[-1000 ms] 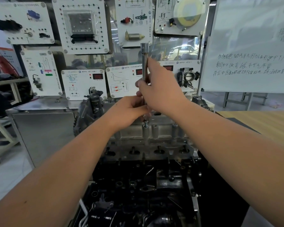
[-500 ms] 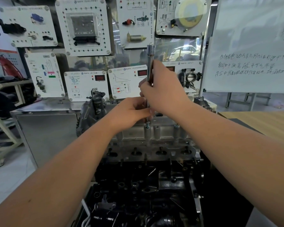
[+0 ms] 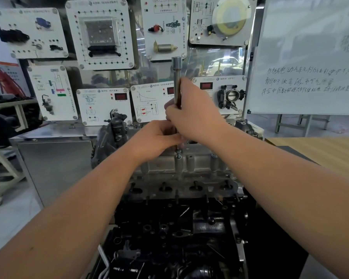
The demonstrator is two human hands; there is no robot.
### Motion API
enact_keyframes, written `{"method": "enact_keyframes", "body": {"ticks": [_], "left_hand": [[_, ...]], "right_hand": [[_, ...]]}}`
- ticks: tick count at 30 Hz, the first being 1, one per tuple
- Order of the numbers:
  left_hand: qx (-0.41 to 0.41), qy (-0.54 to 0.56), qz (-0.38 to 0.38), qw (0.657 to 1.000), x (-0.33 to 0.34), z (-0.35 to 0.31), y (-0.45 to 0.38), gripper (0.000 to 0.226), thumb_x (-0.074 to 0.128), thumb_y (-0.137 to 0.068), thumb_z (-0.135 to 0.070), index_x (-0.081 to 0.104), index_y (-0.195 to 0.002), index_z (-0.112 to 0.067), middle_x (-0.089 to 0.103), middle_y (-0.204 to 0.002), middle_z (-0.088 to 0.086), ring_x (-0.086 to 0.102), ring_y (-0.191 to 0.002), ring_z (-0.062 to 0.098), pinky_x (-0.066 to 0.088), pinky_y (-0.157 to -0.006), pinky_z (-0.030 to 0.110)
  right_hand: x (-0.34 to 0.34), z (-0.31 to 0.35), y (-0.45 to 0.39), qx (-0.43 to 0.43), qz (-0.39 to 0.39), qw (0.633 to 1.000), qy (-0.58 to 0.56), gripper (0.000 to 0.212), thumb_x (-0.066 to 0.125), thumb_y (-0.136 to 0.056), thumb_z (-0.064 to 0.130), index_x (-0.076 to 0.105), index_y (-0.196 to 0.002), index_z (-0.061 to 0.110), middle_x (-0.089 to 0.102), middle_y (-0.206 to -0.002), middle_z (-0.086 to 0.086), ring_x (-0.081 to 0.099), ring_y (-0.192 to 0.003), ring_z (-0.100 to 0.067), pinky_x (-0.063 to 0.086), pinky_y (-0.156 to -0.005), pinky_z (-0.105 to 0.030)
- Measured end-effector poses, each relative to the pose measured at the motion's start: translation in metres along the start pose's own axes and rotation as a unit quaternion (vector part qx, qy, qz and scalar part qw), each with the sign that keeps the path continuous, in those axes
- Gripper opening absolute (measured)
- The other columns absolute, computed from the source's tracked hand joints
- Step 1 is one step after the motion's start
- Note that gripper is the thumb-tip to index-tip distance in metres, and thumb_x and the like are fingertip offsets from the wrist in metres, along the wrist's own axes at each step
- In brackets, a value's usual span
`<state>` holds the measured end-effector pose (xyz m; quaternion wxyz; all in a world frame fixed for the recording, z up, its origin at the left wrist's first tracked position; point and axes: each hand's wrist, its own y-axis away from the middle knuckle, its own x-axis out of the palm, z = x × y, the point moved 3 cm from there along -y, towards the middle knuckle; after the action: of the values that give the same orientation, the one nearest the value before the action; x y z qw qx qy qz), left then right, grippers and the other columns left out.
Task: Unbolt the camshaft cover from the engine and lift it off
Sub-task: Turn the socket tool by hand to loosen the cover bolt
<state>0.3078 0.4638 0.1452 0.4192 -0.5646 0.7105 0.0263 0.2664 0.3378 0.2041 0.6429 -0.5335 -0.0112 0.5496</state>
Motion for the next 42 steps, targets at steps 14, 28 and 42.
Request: {"method": "enact_keyframes", "body": {"ticks": [14,28,42], "left_hand": [[0.002,-0.012,-0.004,1.0,0.003,0.002,-0.001,0.03,0.072,-0.094,-0.033,0.07,-0.09,-0.003,0.054,-0.048,-0.015,0.044,-0.041,0.003,0.034,-0.047,0.017],[0.025,-0.007,0.002,1.0,0.007,-0.003,0.0,0.031,0.062,-0.068,-0.063,0.066,-0.064,-0.033,0.058,-0.05,-0.015,0.049,-0.045,0.002,0.039,-0.052,0.015],[0.014,-0.006,-0.021,1.0,0.007,0.0,-0.001,0.052,0.067,-0.076,-0.056,0.069,-0.095,-0.007,0.06,-0.06,-0.002,0.049,-0.051,0.006,0.038,-0.059,0.029]], "right_hand": [[0.002,-0.002,-0.001,0.031,-0.013,0.998,-0.051,0.012,0.052,-0.092,0.007,0.053,-0.104,0.006,0.069,-0.092,-0.016,0.071,-0.085,-0.031,0.059,-0.073,-0.05],[0.004,-0.002,0.008,0.007,-0.024,0.997,-0.067,0.075,0.049,-0.097,0.007,0.011,-0.16,0.016,0.071,-0.1,-0.008,0.07,-0.073,-0.022,0.061,-0.067,-0.044],[0.0,-0.007,0.003,-0.009,-0.047,0.997,-0.053,0.024,0.058,-0.096,0.014,0.054,-0.12,0.009,0.07,-0.088,-0.009,0.07,-0.078,-0.023,0.059,-0.071,-0.04]]}}
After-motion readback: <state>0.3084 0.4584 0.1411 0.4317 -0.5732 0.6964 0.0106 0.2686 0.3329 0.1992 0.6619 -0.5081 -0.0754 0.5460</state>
